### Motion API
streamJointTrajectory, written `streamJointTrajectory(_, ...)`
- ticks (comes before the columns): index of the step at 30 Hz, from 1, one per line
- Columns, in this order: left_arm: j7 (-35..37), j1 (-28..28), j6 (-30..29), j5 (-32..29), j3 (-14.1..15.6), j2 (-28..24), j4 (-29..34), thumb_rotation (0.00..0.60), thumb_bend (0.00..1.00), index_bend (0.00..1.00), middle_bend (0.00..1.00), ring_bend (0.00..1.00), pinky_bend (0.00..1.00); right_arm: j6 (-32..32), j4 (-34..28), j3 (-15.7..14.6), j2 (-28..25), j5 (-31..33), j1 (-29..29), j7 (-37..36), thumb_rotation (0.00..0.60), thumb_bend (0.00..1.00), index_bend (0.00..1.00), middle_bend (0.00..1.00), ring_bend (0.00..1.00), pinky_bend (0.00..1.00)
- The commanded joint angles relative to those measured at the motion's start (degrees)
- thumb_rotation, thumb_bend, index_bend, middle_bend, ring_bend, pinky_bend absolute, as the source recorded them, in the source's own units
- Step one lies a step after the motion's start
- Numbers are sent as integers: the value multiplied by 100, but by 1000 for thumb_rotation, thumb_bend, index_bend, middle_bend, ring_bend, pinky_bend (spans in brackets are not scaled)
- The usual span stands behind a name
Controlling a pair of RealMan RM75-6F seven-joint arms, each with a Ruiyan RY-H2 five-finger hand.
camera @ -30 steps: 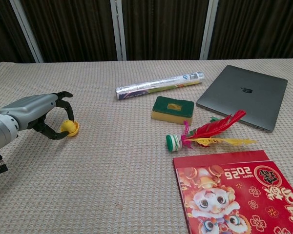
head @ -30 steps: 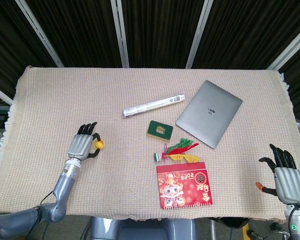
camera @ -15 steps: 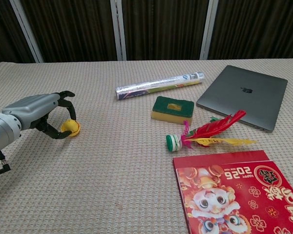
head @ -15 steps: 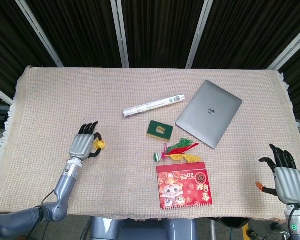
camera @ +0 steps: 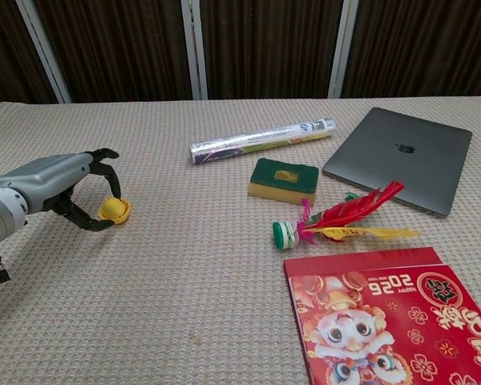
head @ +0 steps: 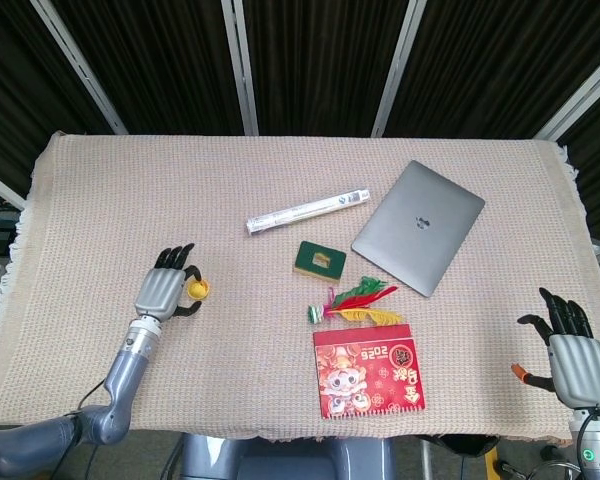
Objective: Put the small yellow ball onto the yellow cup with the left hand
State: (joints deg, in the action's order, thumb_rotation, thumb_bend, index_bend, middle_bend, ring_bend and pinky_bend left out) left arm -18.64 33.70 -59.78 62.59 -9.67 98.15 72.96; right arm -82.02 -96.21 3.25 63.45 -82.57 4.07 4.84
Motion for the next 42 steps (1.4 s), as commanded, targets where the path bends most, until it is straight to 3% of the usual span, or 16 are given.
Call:
streamJointTrajectory(1, 13, -6, -3, 22, 5, -22, -7, 600, 237, 394, 0, 0, 0, -2, -3, 0, -2, -4, 0, 2, 600, 0, 329, 0, 0, 0)
streamJointTrajectory(6, 30, -21, -21, 77, 13, -117, -10, 600, 235, 381, 0, 0, 0, -3, -4, 0, -3, -1, -1, 5, 600, 0, 330, 0, 0, 0)
streamJointTrajectory(11, 157, -35, -113, 240, -31, -353, 53, 600, 222, 289, 0, 0, 0, -2, -5, 1, -2, -2, 0, 7, 600, 0, 330, 0, 0, 0)
streamJointTrajectory(17, 431, -75, -348, 877, 91, -912, 183, 600, 210, 193, 0, 0, 0, -15, 5, -1, 2, -13, -3, 24, 600, 0, 330, 0, 0, 0)
streamJointTrajectory(23, 1095, -493, -966, 1878, 576, -2136, 875, 600, 207, 148, 0, 0, 0, -4, 19, -11, 6, -51, 12, 35, 600, 0, 331, 0, 0, 0)
streamJointTrajectory(27, 1447, -1071, -1543, 2248, 1015, -2963, 1585, 600, 205, 130, 0, 0, 0, 3, 29, -18, 20, -83, 25, 46, 600, 0, 331, 0, 0, 0)
streamJointTrajectory(30, 1675, -1505, -1937, 2346, 1277, -3288, 1863, 600, 197, 124, 0, 0, 0, 12, 39, -19, 22, -91, 34, 47, 600, 0, 331, 0, 0, 0)
streamJointTrajectory(37, 2064, -2087, -2166, 2055, 1452, -3224, 1833, 600, 179, 88, 0, 0, 0, 26, -2, -21, 30, -74, 42, 117, 600, 0, 331, 0, 0, 0)
streamJointTrajectory(42, 2057, -2121, -2204, 1982, 1268, -3201, 1739, 600, 173, 78, 0, 0, 0, 53, -16, -16, 42, -53, 58, 165, 600, 0, 331, 0, 0, 0)
